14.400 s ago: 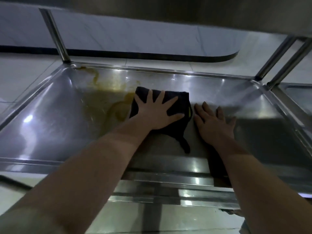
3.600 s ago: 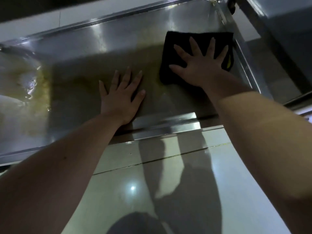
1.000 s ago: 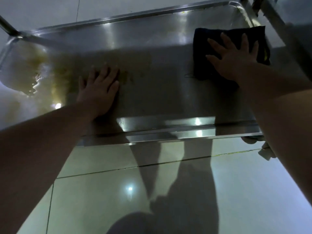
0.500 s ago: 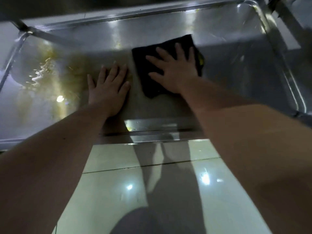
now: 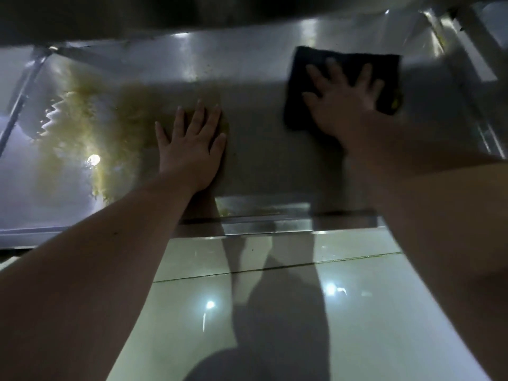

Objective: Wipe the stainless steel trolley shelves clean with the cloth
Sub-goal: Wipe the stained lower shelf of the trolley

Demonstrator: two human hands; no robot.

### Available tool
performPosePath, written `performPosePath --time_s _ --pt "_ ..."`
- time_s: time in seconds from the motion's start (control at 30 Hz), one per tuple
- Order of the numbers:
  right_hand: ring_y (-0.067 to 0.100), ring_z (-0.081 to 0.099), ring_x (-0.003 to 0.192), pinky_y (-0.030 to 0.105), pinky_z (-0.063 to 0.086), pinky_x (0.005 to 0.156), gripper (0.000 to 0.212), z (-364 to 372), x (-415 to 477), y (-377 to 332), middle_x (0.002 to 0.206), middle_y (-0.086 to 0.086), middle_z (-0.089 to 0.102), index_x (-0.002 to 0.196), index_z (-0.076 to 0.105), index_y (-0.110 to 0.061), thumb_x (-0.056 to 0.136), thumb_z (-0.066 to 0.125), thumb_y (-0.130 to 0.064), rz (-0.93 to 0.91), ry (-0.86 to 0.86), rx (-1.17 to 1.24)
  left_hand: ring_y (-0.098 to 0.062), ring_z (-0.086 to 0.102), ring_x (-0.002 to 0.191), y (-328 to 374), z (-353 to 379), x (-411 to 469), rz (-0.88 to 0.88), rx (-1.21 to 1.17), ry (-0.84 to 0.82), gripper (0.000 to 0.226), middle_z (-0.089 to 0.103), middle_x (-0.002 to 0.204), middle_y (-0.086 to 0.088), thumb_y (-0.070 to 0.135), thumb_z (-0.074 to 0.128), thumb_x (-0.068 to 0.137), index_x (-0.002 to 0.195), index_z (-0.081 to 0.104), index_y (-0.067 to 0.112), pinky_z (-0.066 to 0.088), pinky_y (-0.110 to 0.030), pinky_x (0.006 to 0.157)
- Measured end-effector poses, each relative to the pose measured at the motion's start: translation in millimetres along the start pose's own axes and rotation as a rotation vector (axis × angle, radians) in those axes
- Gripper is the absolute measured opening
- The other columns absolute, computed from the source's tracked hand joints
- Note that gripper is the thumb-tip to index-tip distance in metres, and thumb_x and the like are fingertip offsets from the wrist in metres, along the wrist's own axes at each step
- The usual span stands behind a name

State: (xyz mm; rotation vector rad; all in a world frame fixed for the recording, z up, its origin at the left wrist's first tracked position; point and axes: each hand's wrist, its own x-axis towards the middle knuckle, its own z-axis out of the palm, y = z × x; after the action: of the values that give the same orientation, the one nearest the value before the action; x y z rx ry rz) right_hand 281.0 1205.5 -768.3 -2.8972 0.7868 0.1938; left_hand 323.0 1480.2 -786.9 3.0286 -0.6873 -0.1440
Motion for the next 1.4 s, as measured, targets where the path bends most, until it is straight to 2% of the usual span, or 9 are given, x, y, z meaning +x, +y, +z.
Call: performPosePath --time_s 0.13,0.23,0.47,0.6,0.8,0.9,1.17,1.27,1.4 --pt "0.05 -0.013 0.144 0.068 -0.008 0.112 0.06 14.9 -16.3 -85.3 0.164 -0.011 -0.007 0.151 -0.001 -0.051 0.095 0.018 -0.065 -0.239 -0.051 -0.062 -0.023 -0.009 0.151 -2.4 1.4 -6.1 -0.006 -0.007 0.009 0.058 -0.003 0.165 0.01 0.055 0.013 0.1 0.155 -0.001 0.042 -0.007 -0.06 0.117" --pt "0.045 -0.006 0.147 0.066 -0.006 0.113 0.062 14.6 -12.8 -81.9 0.164 -0.011 0.001 0.15 0.001 -0.052 0.093 0.017 -0.07 -0.282 -0.04 -0.067 -0.021 -0.009 0.151 -4.7 1.3 -9.1 -0.01 -0.016 0.001 0.059 -0.004 0.164 0.011 0.057 0.013 0.099 0.154 -0.001 0.042 -0.008 -0.059 0.117" --pt "0.04 -0.009 0.148 0.061 -0.008 0.115 0.063 -11.6 2.0 58.6 0.163 -0.015 -0.003 0.149 0.004 -0.055 0.092 0.023 -0.073 0.064 -0.035 -0.009 -0.02 -0.008 0.151 -1.6 7.1 -10.9 -0.021 -0.042 0.035 0.059 -0.005 0.164 0.013 0.059 0.013 0.098 0.153 -0.003 0.046 -0.008 -0.058 0.117" --pt "0.042 -0.011 0.147 0.064 -0.008 0.114 0.06 -5.3 -14.5 55.5 0.163 -0.015 -0.005 0.151 0.003 -0.052 0.095 0.023 -0.066 0.154 0.003 0.004 -0.022 -0.008 0.151 5.5 8.2 -14.4 -0.014 -0.034 0.043 0.059 -0.003 0.164 0.012 0.059 0.014 0.099 0.153 -0.003 0.045 -0.009 -0.06 0.116" --pt "0.047 -0.015 0.145 0.068 -0.011 0.111 0.061 25.3 -77.2 -57.7 0.163 -0.014 -0.007 0.15 -0.001 -0.052 0.094 0.018 -0.067 -0.222 -0.008 -0.054 -0.023 -0.006 0.151 6.0 8.5 -16.1 -0.011 -0.037 0.048 0.056 -0.002 0.164 0.012 0.051 0.016 0.102 0.154 -0.001 0.042 -0.007 -0.061 0.116" --pt "0.043 -0.016 0.146 0.064 -0.014 0.11 0.06 38.1 -108.8 -55.0 0.163 -0.016 -0.006 0.149 -0.001 -0.055 0.093 0.017 -0.069 -0.282 0.03 -0.046 -0.024 -0.006 0.151 4.4 9.8 -15.4 -0.007 -0.038 0.048 0.055 -0.001 0.165 0.012 0.049 0.015 0.102 0.154 0.0 0.042 -0.008 -0.06 0.115" --pt "0.042 -0.008 0.148 0.064 -0.008 0.115 0.059 22.4 -129.9 73.7 0.163 -0.017 0.0 0.149 0.004 -0.055 0.094 0.022 -0.068 0.06 0.027 -0.045 -0.028 -0.003 0.151 7.2 10.3 -13.9 0.011 -0.052 0.028 0.057 0.002 0.165 0.008 0.051 0.012 0.1 0.155 0.002 0.041 -0.011 -0.061 0.113" --pt "0.045 -0.011 0.146 0.066 -0.007 0.113 0.06 24.0 -140.7 45.2 0.163 -0.017 -0.007 0.149 -0.003 -0.054 0.094 0.018 -0.068 0.114 0.013 -0.062 -0.03 -0.003 0.151 8.9 9.1 -18.1 0.009 -0.057 0.038 0.057 0.005 0.165 0.006 0.05 0.012 0.1 0.155 0.003 0.039 -0.01 -0.063 0.113" --pt "0.049 -0.018 0.143 0.069 -0.015 0.107 0.063 45.9 -171.0 -48.3 0.161 -0.018 -0.014 0.147 -0.012 -0.055 0.092 0.015 -0.069 -0.186 -0.005 -0.117 -0.03 -0.003 0.151 10.0 8.6 -18.2 0.009 -0.062 0.055 0.056 0.006 0.165 0.007 0.046 0.015 0.1 0.155 0.006 0.04 -0.009 -0.063 0.113"
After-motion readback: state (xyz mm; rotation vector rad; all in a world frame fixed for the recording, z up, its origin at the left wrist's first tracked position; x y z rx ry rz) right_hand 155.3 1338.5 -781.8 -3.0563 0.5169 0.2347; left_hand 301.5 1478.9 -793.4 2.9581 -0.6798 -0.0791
